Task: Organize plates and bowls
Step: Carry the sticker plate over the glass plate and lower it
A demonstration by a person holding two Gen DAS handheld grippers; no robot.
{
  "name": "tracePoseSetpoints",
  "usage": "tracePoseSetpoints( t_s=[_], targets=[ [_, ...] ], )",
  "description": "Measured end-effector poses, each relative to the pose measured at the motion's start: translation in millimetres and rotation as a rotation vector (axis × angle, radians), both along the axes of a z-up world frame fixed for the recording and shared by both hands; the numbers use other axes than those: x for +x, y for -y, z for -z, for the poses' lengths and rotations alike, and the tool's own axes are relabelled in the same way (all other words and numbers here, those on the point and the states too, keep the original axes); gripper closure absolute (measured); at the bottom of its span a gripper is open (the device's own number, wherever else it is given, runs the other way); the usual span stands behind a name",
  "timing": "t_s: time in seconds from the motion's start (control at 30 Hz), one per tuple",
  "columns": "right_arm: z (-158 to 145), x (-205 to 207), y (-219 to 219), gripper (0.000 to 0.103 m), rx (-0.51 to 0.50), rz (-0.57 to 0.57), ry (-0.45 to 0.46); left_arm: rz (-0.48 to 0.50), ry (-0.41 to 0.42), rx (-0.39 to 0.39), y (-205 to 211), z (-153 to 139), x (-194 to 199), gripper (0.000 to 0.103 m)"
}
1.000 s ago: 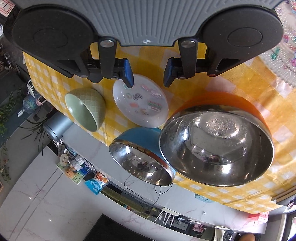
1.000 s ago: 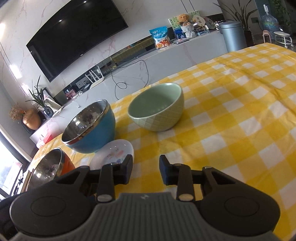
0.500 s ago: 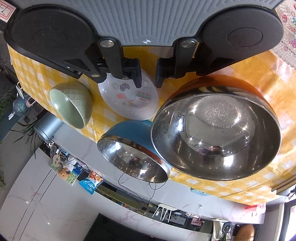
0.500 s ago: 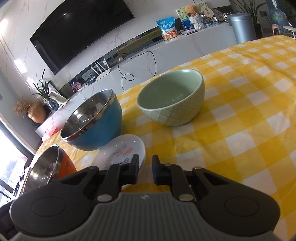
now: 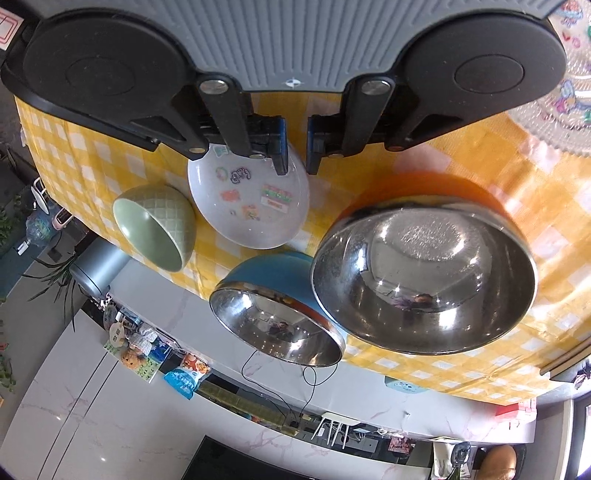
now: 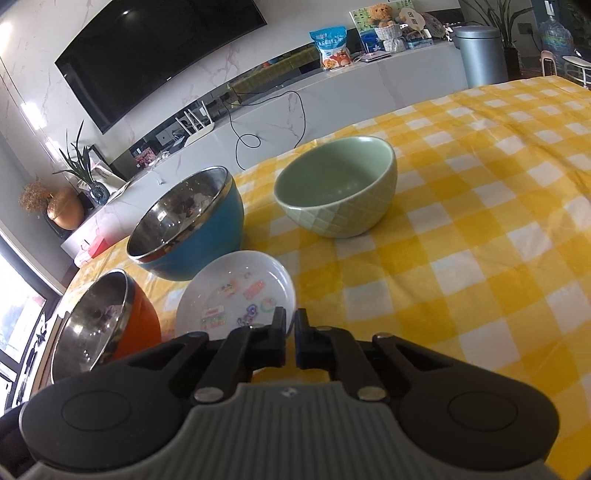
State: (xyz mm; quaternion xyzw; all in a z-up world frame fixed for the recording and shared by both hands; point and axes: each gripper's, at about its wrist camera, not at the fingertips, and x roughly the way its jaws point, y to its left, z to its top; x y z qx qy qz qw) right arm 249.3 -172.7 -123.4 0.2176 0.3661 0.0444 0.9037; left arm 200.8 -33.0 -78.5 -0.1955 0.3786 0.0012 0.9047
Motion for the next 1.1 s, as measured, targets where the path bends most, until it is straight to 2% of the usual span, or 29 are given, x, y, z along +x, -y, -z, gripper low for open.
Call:
tracePoseSetpoints(
  t_s=[0.33,0.7,1.1],
  targets=[
    [-21.4,-44.8,-3.7,0.102,-0.023,0.005,-0.041,0.034,-0.043,0.006,-6.6,-17.5,-37.1,0.094],
    [-48.0,-98.8,-25.2,0.102,-0.029,-0.033,-0.028,0.020,-0.050,0.003,-30.3,-45.5,-82.0,0.095],
    [-56.1,-135.7,-57.9,0.101,0.029,-0.105,-0.053,-0.012,-0.065,0.020,-70.9,-60.4,-120.7,0.095]
  ],
)
